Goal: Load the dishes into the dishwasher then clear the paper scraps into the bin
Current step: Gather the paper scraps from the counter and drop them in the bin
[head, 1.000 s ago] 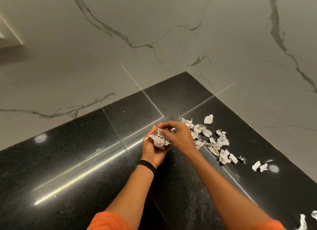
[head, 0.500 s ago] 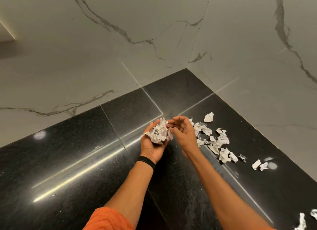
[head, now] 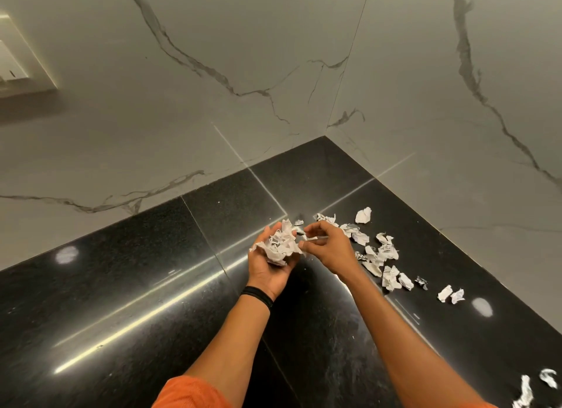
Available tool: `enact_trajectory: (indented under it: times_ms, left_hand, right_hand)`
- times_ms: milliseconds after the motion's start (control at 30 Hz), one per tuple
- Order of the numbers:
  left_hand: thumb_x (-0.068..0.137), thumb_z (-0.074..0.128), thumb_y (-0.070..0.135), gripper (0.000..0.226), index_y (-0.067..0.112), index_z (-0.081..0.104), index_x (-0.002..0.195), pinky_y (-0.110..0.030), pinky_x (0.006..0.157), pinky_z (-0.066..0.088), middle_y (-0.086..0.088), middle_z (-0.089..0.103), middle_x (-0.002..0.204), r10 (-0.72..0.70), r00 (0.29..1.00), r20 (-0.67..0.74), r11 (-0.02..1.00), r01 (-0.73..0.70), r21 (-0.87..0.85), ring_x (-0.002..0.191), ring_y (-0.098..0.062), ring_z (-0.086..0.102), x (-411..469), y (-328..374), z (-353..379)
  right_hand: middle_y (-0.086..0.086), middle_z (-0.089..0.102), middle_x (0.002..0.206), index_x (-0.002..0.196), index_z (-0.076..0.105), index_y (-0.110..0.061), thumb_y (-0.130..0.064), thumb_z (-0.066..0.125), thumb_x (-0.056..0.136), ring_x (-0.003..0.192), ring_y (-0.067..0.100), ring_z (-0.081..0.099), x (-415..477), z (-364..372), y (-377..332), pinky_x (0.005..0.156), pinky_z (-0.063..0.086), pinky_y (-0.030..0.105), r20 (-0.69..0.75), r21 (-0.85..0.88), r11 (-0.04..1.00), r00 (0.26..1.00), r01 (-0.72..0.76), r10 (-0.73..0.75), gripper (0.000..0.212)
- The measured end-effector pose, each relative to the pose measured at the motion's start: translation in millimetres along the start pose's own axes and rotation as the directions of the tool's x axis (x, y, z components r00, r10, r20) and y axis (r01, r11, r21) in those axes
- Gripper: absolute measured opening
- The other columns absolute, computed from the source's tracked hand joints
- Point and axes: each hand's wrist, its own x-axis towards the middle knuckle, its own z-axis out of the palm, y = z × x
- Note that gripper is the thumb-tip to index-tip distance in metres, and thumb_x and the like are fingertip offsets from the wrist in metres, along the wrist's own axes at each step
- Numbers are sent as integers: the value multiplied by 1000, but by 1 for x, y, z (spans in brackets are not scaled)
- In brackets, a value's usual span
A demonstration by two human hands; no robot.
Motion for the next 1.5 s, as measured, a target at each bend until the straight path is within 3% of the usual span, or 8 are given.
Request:
enact_trajectory:
  times_ms: [133,300,533,767,900,1033,1333,1500]
  left_hand:
    - [92,61,31,30,10,72,110,-41,80,58,-20,68,116,-7,1000,20,1000,7,13,94,-31,71,-9,0,0]
    - [96,59,31,26,12,72,107,-44,87,55,-15,71,115,0,1000,25,1000,-1,17,92,-28,73,-21,3,6]
    - [74,83,29,48,8,69,115,-49,105,47,-21,65,130,-37,995,91,997,30,74,114,-36,64,-32,-7,9]
    - [89,65,32,33,8,73,110,-41,102,49,-15,71,111,-113,987,111,992,106,69,97,-28,70,-54,-17,7]
    - [91,65,33,35,9,70,117,-36,80,57,-12,72,106,-151,981,122,986,142,86,91,-24,70,-68,-22,-4]
    - [96,61,31,32,6,72,113,-36,89,52,-12,73,106,-204,967,150,977,190,98,95,-25,69,-86,-31,-14]
    - [94,63,24,56,5,51,146,-35,90,55,-13,66,118,-158,969,190,985,141,101,103,-25,66,-151,-64,-48]
    - [97,61,21,51,12,51,146,-39,96,54,-14,67,117,-93,980,176,991,75,108,106,-27,66,-205,-95,-68]
  right_hand:
    - [2,76,89,99,72,-13,-7,84,82,81,22,74,-4,-11,-5,75,61,32,85,-126,989,995,72,-61,21]
    - [9,76,92,100,74,-5,-2,81,83,86,14,72,-21,-44,-29,80,58,24,161,23,997,984,77,-80,19]
    - [7,75,94,101,75,-9,-2,78,85,83,14,70,-39,-26,-53,74,56,23,-55,272,960,997,62,-49,18]
    - [0,76,99,100,78,-10,5,68,85,74,-1,67,-71,27,-38,70,54,19,-192,118,986,977,122,-98,23]
    - [-1,73,109,95,80,-17,3,65,87,105,10,67,-95,45,-32,93,55,32,-334,230,961,940,157,-73,26]
    - [-7,69,118,92,80,-29,-2,64,93,119,10,62,-121,58,-26,104,51,39,-453,306,928,890,211,-53,31]
    - [1,72,124,123,72,-27,-30,67,95,117,23,67,-200,80,-7,105,51,54,-428,498,845,903,195,44,29]
    - [-2,74,118,126,70,-23,-20,65,99,110,19,71,-266,79,6,92,57,35,-407,570,802,909,180,86,28]
